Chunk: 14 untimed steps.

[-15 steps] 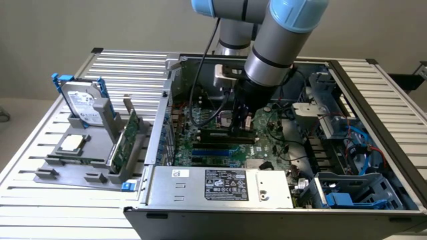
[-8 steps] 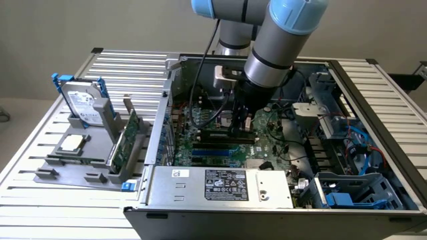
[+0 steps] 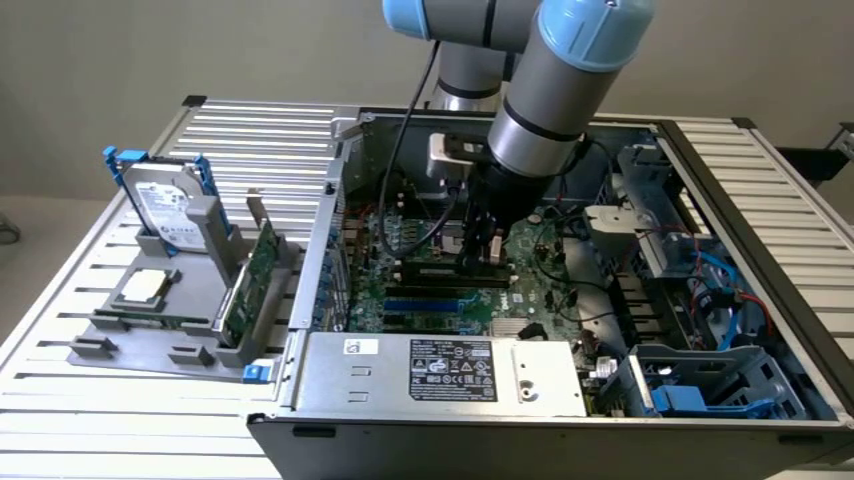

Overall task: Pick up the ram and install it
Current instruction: 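Insert the ram into the slot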

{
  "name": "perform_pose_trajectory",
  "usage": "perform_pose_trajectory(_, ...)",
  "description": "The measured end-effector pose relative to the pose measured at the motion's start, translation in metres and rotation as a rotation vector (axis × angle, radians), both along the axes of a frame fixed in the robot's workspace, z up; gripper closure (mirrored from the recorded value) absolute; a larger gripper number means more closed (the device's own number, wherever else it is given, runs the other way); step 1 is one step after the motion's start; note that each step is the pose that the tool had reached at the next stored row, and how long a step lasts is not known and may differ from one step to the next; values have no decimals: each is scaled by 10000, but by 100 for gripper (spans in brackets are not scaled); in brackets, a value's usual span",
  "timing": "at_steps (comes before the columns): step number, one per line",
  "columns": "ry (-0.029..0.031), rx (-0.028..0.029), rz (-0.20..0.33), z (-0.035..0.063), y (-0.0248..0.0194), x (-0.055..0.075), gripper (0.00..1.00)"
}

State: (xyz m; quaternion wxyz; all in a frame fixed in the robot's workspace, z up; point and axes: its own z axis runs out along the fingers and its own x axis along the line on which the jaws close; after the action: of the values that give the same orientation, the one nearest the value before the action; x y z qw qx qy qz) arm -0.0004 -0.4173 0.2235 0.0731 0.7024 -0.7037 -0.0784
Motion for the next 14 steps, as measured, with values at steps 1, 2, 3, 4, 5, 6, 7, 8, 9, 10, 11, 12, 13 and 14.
perform_pose_trajectory(1, 0, 0, 0, -2, 0, 0, 87)
perform_pose_trajectory(2, 0, 0, 0, -4, 0, 1, 87)
perform_pose_trajectory(3, 0, 0, 0, -6, 0, 1, 87)
perform_pose_trajectory(4, 0, 0, 1, -8, 0, 1, 87)
perform_pose_trajectory(5, 0, 1, 0, -10, 0, 1, 87)
perform_pose_trajectory(6, 0, 0, 1, -13, 0, 1, 87)
perform_pose_trajectory(7, 0, 0, 0, -15, 0, 1, 87)
perform_pose_trajectory(8, 0, 1, 1, -18, 0, 1, 87)
perform_pose_trajectory(9, 0, 0, 0, -20, 0, 1, 87)
perform_pose_trajectory(10, 0, 0, 1, -22, 0, 1, 87)
perform_pose_trajectory(11, 0, 0, 1, -24, 1, 1, 87)
perform_pose_trajectory(12, 0, 0, 1, -24, 1, 1, 87)
perform_pose_trajectory(13, 0, 1, 1, -25, 2, 2, 87)
perform_pose_trajectory(14, 0, 1, 2, -25, 3, 2, 87)
